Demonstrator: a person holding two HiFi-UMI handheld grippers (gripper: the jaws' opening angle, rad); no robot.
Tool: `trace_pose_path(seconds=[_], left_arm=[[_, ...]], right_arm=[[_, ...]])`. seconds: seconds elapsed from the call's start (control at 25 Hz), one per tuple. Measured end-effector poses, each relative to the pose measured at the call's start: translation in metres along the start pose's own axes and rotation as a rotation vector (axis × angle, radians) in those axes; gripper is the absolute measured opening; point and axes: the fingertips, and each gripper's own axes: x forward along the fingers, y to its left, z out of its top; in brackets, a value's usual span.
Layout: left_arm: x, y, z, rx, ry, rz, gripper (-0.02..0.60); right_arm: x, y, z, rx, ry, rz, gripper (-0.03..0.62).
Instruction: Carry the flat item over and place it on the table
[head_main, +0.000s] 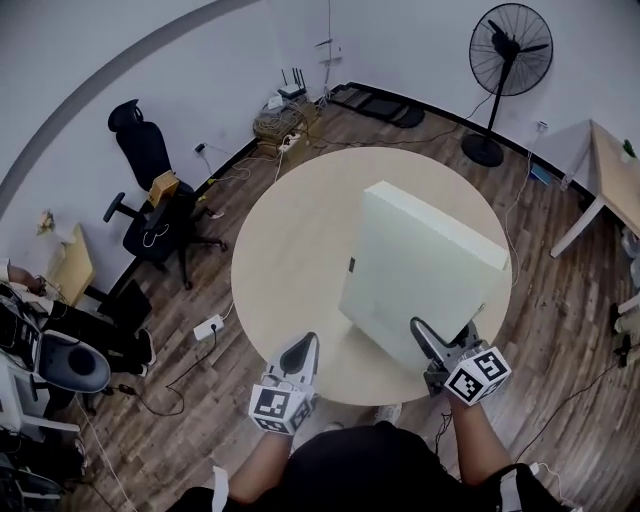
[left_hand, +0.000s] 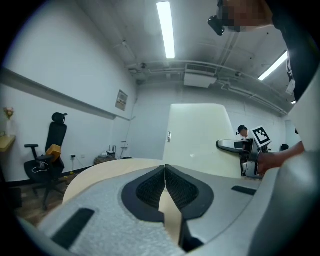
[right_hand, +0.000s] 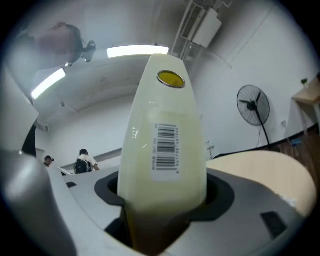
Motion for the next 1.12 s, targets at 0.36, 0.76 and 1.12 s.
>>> trace_pose_path(seconds=[0.36, 0.76, 1.12], left_arm=[[-0.015, 0.020, -0.005, -0.052, 0.007, 0.135, 0.008], [-0.033, 0.044, -0.017, -0.091, 0.017, 0.196, 0.008], [-0.035, 0.064, -0.032, -0.091, 0.045, 0.211, 0.008]], right_arm=[[0.055, -0.019, -0.083, 0.465, 0.265, 0.238, 0.314], [0.089, -0.016, -0.172, 0.784, 0.484, 0.345, 0.305], [0.085, -0.032, -0.242, 0.934, 0.684, 0.210, 0.304]])
